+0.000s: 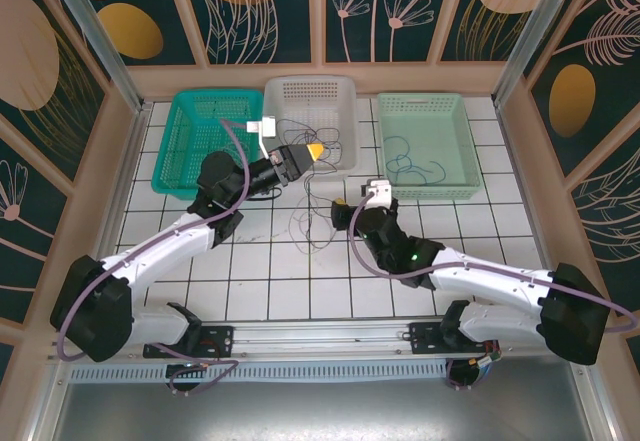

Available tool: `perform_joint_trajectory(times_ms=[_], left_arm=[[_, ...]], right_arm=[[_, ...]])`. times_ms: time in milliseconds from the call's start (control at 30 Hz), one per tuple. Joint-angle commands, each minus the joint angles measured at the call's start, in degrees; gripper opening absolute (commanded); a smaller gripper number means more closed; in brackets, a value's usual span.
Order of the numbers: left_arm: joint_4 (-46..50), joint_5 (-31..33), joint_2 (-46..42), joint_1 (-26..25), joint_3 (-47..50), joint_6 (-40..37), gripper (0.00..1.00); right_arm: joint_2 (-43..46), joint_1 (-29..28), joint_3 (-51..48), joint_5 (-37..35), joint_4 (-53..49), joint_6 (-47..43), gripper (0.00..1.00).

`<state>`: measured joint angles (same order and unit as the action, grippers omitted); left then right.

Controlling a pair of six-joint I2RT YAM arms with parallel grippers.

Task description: Untangle the cables

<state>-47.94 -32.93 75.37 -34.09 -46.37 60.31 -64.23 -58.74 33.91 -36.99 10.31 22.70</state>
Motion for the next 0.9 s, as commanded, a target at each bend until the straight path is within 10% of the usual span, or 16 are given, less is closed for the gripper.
perform_joint_trajectory(times_ms=[0, 500, 867], left_arm=[[-4.24, 0.17, 0.96, 0.07, 0.74, 1.83, 0.0], [-4.72, -0.21, 1.1, -0.38, 1.9, 2.75, 0.0], [-4.53, -0.13, 0.79, -0.42, 2.77, 3.62, 0.0]], right_arm=[[0.52, -1.39, -0.23, 1.18, 11.1, -4.94, 0.94], [-8.62, 2.01, 9.77, -6.4, 18.89, -12.73, 0.86], [-13.9, 5.48, 19.56, -9.2, 8.9, -23.83, 0.38]])
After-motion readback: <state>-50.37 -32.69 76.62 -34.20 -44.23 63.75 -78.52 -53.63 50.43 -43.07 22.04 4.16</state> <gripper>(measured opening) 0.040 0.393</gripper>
